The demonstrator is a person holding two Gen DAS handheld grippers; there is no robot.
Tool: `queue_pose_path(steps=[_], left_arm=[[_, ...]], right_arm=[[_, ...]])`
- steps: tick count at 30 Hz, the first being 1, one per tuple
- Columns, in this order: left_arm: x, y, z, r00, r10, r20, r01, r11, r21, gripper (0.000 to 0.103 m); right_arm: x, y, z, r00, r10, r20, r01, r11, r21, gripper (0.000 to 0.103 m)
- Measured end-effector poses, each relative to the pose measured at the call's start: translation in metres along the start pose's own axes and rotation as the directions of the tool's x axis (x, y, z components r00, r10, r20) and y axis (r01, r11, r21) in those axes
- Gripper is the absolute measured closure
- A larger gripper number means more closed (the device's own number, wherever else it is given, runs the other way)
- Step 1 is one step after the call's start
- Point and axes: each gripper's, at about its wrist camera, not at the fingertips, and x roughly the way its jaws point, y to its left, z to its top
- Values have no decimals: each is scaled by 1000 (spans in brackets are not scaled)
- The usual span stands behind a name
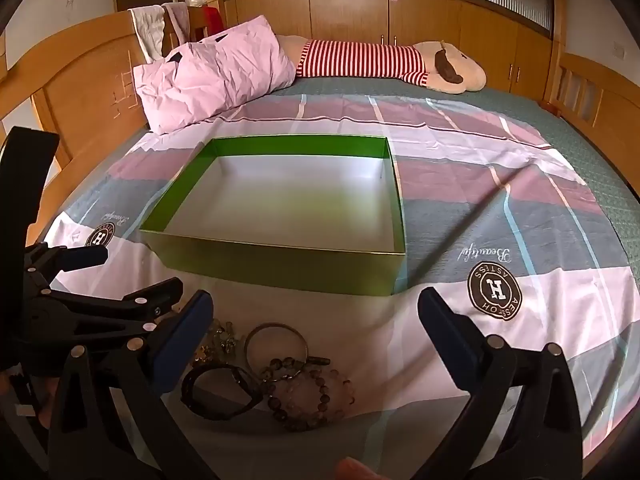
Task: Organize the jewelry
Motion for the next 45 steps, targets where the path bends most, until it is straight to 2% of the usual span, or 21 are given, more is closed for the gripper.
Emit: queue_pose_path(steps=[11,18,22,45], left_arm=[[6,7,-5,1000,6,-6,-6,1000,-5,2],[14,11,-7,997,64,-53,-65,998,-12,2],[18,19,-11,995,70,-70,-72,997,-24,2],[18,14,-15,995,69,-76,-71,997,-16,2]], right_arm=[[3,4,-4,1000,5,-31,-5,1000,-7,1],[16,12,-12,994,11,-105,-14,1000,-26,1],[17,22,-19,991,24,-134,-31,998,-48,1],[14,21,-17,992,10,-125,-15,999,-42,1]])
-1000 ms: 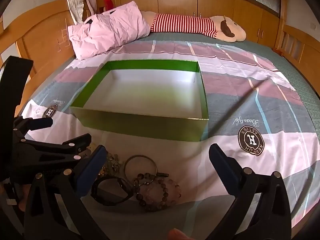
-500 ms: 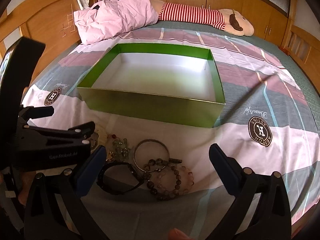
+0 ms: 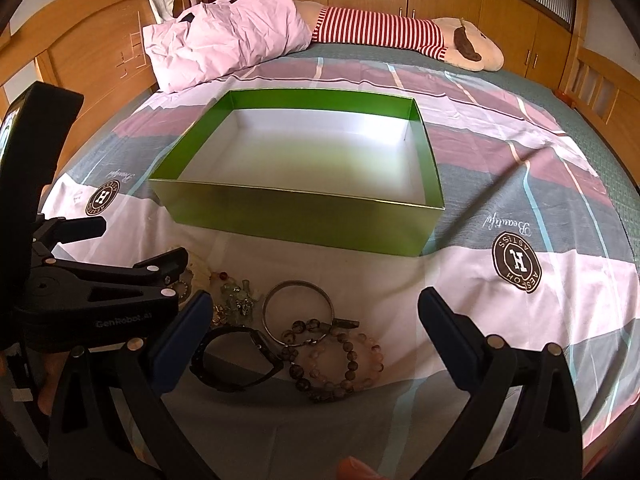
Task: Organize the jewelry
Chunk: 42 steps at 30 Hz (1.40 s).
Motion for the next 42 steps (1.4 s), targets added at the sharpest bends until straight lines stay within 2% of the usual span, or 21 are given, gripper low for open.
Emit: queue_pose_path(steps=[42], left_arm=[[-1,2,1,1000,-5,0,5,1000,-2,2]], right_arm=[[-2,0,0,1000,-10,20,10,1000,-12,1]])
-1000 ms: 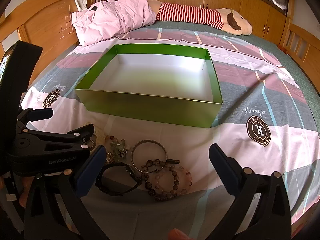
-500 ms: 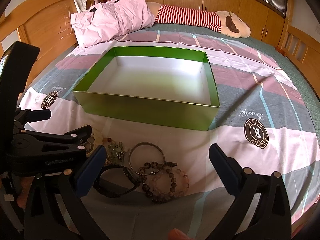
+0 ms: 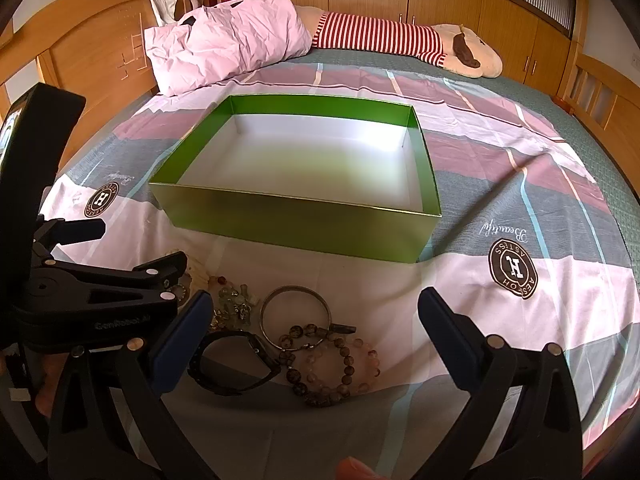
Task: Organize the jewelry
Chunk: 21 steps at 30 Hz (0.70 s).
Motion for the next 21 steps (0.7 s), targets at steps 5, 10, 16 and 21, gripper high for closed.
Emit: queue_pose_path(steps=[5,10,16,21], left_arm=[[0,0,0,1000,0,-1,0,1000,1,2],[1,0,0,1000,3,-4,-3,1000,2,2],[1,-1,0,1000,5,-5,-5,1000,3,2],[2,0,-1,1000,6,-5,-6,1000,4,2]], right_arm=[[0,1,0,1000,0,-2,0,1000,-1,1],[0,1,0,1000,-2,-2,2,1000,-2,1],[0,1,0,1000,-1,-2,1,1000,-2,1],[0,1,0,1000,-1,-1,1,1000,-2,1]])
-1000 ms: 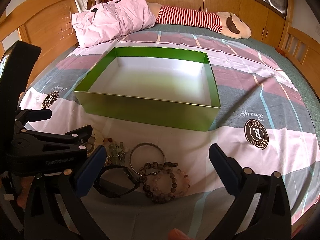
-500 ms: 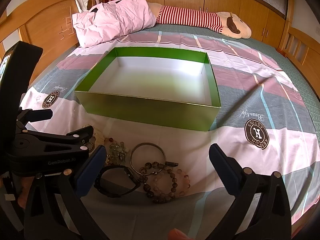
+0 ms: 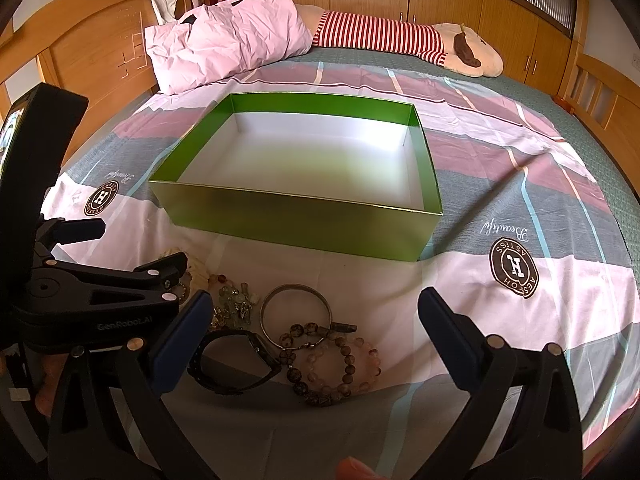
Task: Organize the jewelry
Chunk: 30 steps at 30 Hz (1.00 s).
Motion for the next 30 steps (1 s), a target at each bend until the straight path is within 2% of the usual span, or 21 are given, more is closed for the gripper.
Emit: queue_pose_path(steps=[30], left_arm=[[-1,3,1,1000,7,-2,-7,1000,-9,2]], right_arm=[[2,1,-2,1000,0,-4,0,1000,-6,1]])
